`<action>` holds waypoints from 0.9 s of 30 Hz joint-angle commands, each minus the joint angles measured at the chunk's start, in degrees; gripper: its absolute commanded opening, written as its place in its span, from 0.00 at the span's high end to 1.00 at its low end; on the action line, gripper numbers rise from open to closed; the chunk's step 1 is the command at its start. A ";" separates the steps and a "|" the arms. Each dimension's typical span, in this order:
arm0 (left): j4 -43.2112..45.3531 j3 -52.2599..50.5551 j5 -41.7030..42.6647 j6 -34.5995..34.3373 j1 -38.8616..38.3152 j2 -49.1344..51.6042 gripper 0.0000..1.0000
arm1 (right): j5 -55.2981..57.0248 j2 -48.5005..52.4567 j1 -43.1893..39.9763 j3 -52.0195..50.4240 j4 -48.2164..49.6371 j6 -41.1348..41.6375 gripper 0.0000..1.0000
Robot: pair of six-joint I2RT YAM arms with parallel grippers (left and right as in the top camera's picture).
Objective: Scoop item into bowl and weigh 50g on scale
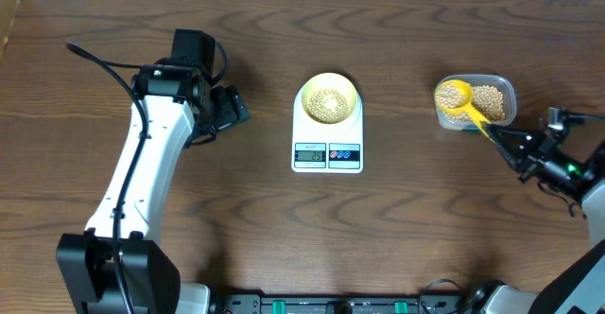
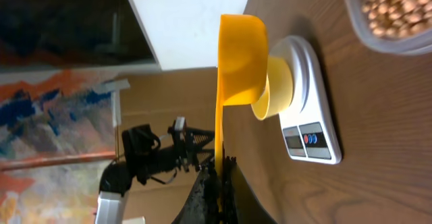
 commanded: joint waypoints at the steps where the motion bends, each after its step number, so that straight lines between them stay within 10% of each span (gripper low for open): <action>1: -0.13 0.42 -0.72 -0.52 0.20 0.11 0.02 | -2.45 0.02 3.04 -0.46 2.03 3.43 0.99; 27: -0.13 0.42 -0.72 -0.52 0.20 0.11 0.02 | 17.90 0.02 30.36 -0.46 44.76 45.33 0.99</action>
